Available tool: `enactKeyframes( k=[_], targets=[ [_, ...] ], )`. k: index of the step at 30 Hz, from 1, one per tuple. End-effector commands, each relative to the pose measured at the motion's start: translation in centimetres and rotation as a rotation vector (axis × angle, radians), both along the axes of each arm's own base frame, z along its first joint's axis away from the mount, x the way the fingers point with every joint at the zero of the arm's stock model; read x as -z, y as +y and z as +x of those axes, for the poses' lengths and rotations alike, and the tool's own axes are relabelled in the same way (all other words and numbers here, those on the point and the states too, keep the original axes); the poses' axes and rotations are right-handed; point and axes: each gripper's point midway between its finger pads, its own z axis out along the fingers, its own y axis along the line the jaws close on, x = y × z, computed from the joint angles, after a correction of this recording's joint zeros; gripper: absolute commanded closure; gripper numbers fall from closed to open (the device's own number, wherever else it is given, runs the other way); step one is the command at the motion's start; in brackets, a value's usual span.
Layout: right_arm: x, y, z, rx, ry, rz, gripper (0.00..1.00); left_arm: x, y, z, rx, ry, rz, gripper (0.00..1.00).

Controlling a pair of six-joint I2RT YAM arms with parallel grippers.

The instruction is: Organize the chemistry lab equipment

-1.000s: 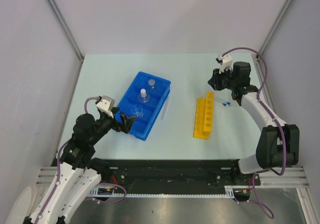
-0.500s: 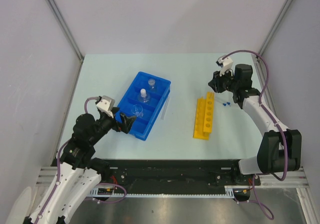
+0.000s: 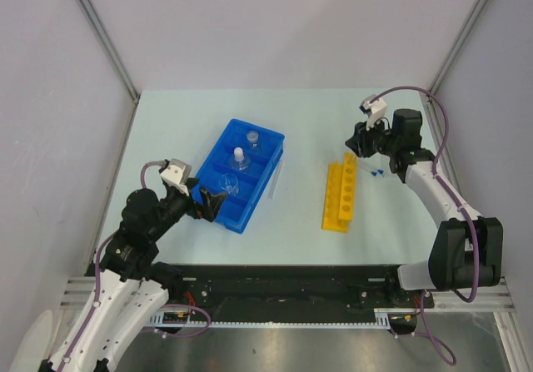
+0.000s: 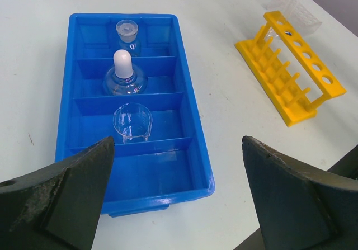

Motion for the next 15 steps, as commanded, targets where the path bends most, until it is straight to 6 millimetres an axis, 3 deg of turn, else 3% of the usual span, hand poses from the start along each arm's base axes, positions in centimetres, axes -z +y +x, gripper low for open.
enactKeyframes(
  k=[1,6,14,15],
  targets=[
    [-1.4,-0.2,-0.1,-0.016,-0.055,0.000,0.67,-0.7,0.0,0.2,0.020,-0.056,0.026,0.00],
    [-2.4,-0.5,-0.2,-0.008,-0.066,0.032,0.59,-0.8,-0.1,0.2,0.022,-0.058,0.026,0.00],
    [-7.8,-0.4,-2.0,-0.030,-0.174,0.125,0.43,-0.9,-0.5,0.2,0.037,-0.034,0.007,0.00],
    [-8.2,-1.3,-2.0,-0.016,-0.178,0.134,0.43,-0.9,-0.8,0.1,0.043,-0.023,-0.007,0.00]
  ],
)
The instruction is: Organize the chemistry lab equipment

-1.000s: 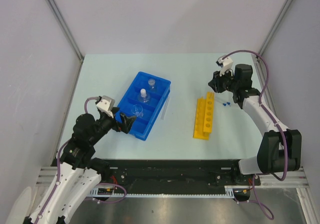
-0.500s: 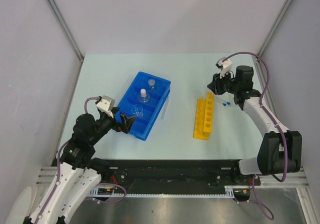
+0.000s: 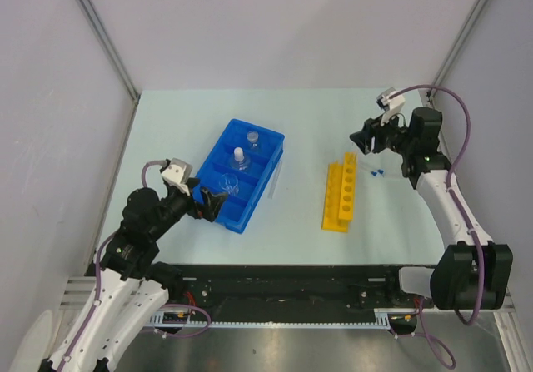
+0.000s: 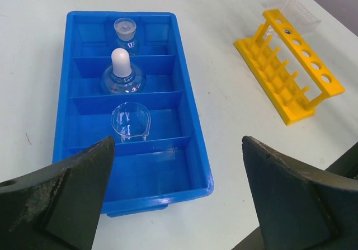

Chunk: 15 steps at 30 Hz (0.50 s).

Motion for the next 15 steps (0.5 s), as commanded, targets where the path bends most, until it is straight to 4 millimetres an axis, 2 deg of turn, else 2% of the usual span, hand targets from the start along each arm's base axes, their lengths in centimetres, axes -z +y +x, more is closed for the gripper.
enactKeyframes(
  k=[1,3,4,7,8,10,11,13,14,15],
  targets=[
    [-4.4,-0.3,-1.4,-0.033,-0.098,0.076,0.40,-1.3,-0.9,0.3,0.041,-0.014,-0.024,0.00],
    [-5.2,-0.1,-2.4,-0.074,-0.095,0.113,0.36,-1.5,-1.8,0.1,0.062,0.040,-0.081,0.00],
    [-5.5,-0.1,-3.0,-0.106,-0.096,0.130,0.30,-1.6,-2.2,0.3,0.072,0.070,-0.095,0.00],
    [-5.9,0.0,-4.6,-0.183,-0.079,0.167,0.22,-2.2,-3.9,-0.1,0.124,0.162,-0.154,0.00],
    [-5.9,-0.1,-4.9,-0.191,-0.073,0.172,0.21,-1.7,-4.9,-0.1,0.150,0.211,-0.147,0.00],
    [-5.6,-0.1,-5.7,-0.209,-0.059,0.183,0.20,-2.1,-5.9,-0.1,0.159,0.242,-0.138,0.00],
    [-5.3,-0.2,-5.9,-0.207,-0.049,0.190,0.20,-1.4,-7.1,-0.1,0.165,0.273,-0.107,0.00],
    [-5.3,-0.9,-6.0,-0.194,-0.063,0.195,0.18,-1.3,-8.5,0.0,0.147,0.316,-0.082,0.03],
    [-4.5,-1.2,-6.1,-0.185,-0.047,0.205,0.18,0.5,-9.7,0.3,0.128,0.374,-0.029,0.06],
    [-4.6,-1.4,-6.0,-0.180,-0.052,0.219,0.18,0.6,-10.4,0.4,0.119,0.404,-0.009,0.08]
  ],
)
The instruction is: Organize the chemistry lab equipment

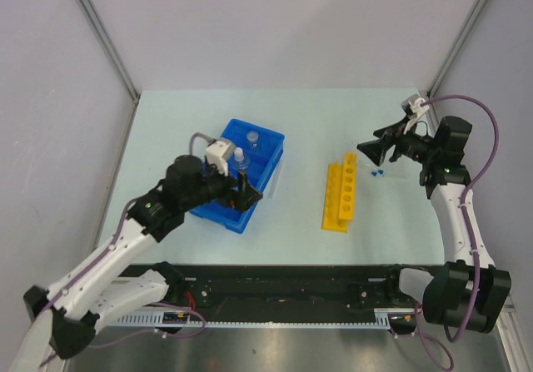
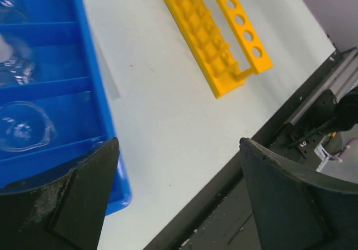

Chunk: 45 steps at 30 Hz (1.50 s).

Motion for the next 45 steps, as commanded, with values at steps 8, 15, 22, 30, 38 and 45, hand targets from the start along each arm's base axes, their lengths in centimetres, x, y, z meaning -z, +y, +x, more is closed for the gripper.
enactKeyframes(
  k=[8,15,22,30,38,45],
  targets=[
    [0.1,-2.2,-1.2,0.008,-0.003,0.092,0.18,10.1,-7.9,4.1,-0.069,0.281,0.538,0.17],
    [0.9,-3.5,-1.1,0.032,0.003,0.098,0.18,13.8,-10.9,8.1,-0.046,0.288,0.693,0.23],
    [1.3,-3.6,-1.1,0.024,0.010,0.099,0.18,16.3,-11.3,10.1,-0.049,0.320,0.747,0.27],
    [1.7,-3.7,-1.3,0.011,0.022,0.106,0.18,17.3,-10.9,12.0,-0.051,0.363,0.719,0.35],
    [1.8,-3.9,-1.4,0.007,0.026,0.110,0.18,18.1,-9.5,13.4,-0.074,0.393,0.734,0.42],
    [1.7,-3.7,-1.6,-0.009,0.024,0.112,0.18,19.5,-8.9,13.3,-0.057,0.427,0.756,0.51]
  ],
)
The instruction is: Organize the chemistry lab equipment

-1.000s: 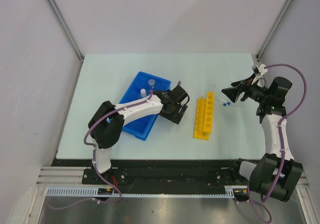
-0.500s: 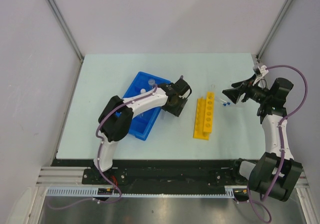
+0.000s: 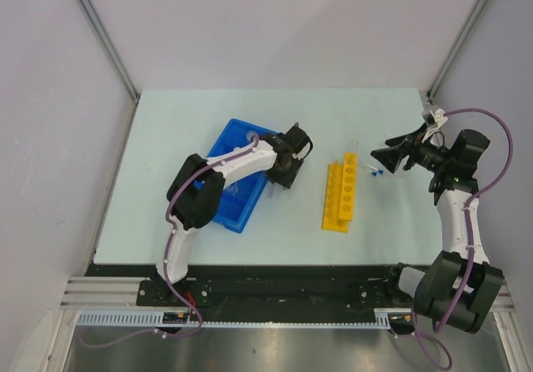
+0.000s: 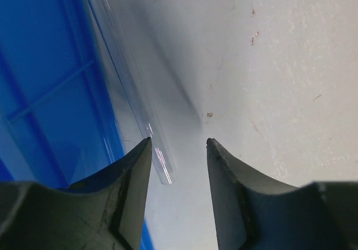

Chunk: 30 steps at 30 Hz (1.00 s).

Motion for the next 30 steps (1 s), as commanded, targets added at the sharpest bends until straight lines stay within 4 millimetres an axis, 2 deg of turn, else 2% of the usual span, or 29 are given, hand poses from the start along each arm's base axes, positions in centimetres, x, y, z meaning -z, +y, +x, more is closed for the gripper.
enactKeyframes(
  k=[1,12,24,27,30],
  targets=[
    [-0.4,0.1,-0.2,-0.027,-0.036,-0.009,0.18,0.2,0.3,0.7,0.011,0.015,0.007,0.52],
    [-0.4,0.1,-0.3,-0.031,-0.038,-0.011,0.18,1.3,1.4,0.8,0.002,0.030,0.034,0.55],
    [-0.4,0.0,-0.4,-0.032,-0.039,-0.010,0.18,2.2,2.1,0.3,-0.006,0.064,0.026,0.50],
    [-0.6,0.0,-0.4,-0.034,-0.043,-0.011,0.18,2.3,2.1,0.2,-0.005,0.071,0.018,0.52],
    [-0.6,0.1,-0.5,-0.037,-0.043,-0.010,0.18,2.4,1.8,-0.1,0.002,0.082,-0.003,0.58]
  ],
)
